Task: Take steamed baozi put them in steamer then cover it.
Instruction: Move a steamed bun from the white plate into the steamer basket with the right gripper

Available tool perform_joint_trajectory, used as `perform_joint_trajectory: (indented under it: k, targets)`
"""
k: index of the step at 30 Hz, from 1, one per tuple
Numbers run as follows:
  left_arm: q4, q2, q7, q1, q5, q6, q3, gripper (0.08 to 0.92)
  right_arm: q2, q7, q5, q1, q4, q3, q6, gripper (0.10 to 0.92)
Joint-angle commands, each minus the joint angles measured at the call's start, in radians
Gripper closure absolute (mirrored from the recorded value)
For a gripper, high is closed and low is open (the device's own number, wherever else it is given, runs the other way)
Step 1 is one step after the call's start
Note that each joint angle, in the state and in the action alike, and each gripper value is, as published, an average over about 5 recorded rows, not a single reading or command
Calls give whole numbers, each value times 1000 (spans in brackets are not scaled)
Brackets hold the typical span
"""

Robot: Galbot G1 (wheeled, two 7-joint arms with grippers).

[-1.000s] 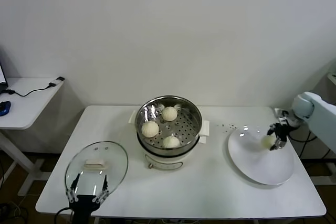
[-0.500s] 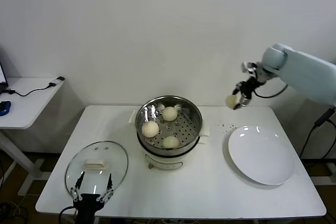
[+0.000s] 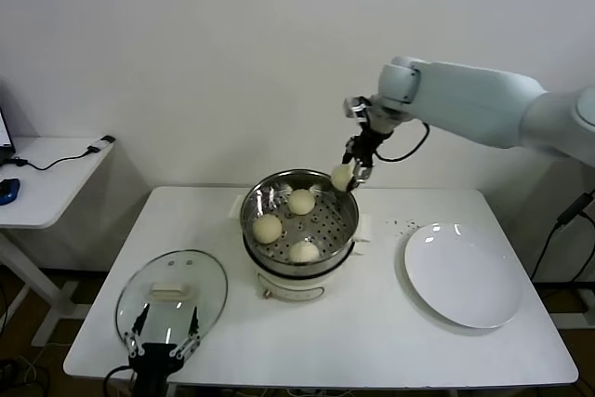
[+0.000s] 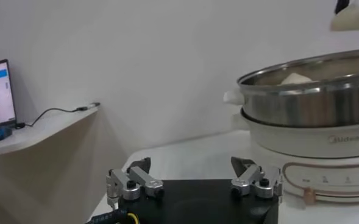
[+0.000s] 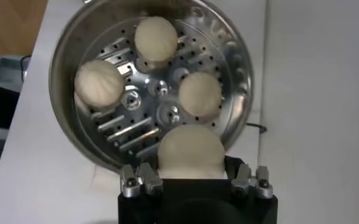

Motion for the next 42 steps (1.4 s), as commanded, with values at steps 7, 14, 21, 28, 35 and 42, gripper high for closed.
perform_joint_trajectory:
  k: [7, 14, 21, 28, 35, 42]
  targets:
    - [9, 1, 1, -9, -9, 4, -8, 177, 97, 51, 0, -91, 25, -77, -33, 330]
    - [21, 2, 1, -18, -11, 7, -11, 177, 101, 48, -18, -133, -13, -73, -28, 329]
    - [23, 1, 2, -26, -9, 12, -8, 177, 100, 50, -29, -150, -17, -69, -26, 327]
    - [25, 1, 2, -26, -8, 11, -7, 177, 95, 54, -28, -150, -24, -45, -27, 256]
    - [18, 2, 2, -28, -4, 13, -5, 177, 68, 24, -14, -105, -15, -28, -12, 203]
    - [12, 2, 2, -28, 5, 14, 0, 177, -28, 19, 34, -38, 37, -1, 42, 203]
